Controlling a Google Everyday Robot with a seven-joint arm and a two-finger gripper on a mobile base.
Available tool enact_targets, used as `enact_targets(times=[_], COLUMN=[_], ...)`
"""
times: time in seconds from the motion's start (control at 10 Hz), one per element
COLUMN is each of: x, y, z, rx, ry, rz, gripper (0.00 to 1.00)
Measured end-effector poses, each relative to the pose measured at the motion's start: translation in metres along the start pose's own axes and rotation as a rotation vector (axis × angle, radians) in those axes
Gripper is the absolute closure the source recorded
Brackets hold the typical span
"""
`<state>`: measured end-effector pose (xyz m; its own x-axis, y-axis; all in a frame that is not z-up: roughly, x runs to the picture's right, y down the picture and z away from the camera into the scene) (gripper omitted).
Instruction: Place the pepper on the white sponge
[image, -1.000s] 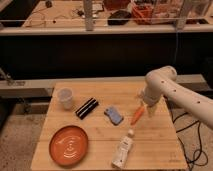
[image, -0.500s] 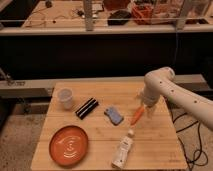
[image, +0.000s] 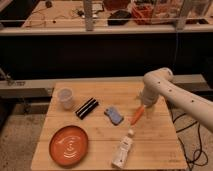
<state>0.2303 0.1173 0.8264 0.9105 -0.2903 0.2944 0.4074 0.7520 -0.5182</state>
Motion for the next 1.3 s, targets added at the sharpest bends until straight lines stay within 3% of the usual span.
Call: enact_targets(times=[1.3], x=[-0.005], y=[0.003], z=[0.028], rx=[-0.028], ry=[-0.026], rz=[0.021], gripper=[0.20])
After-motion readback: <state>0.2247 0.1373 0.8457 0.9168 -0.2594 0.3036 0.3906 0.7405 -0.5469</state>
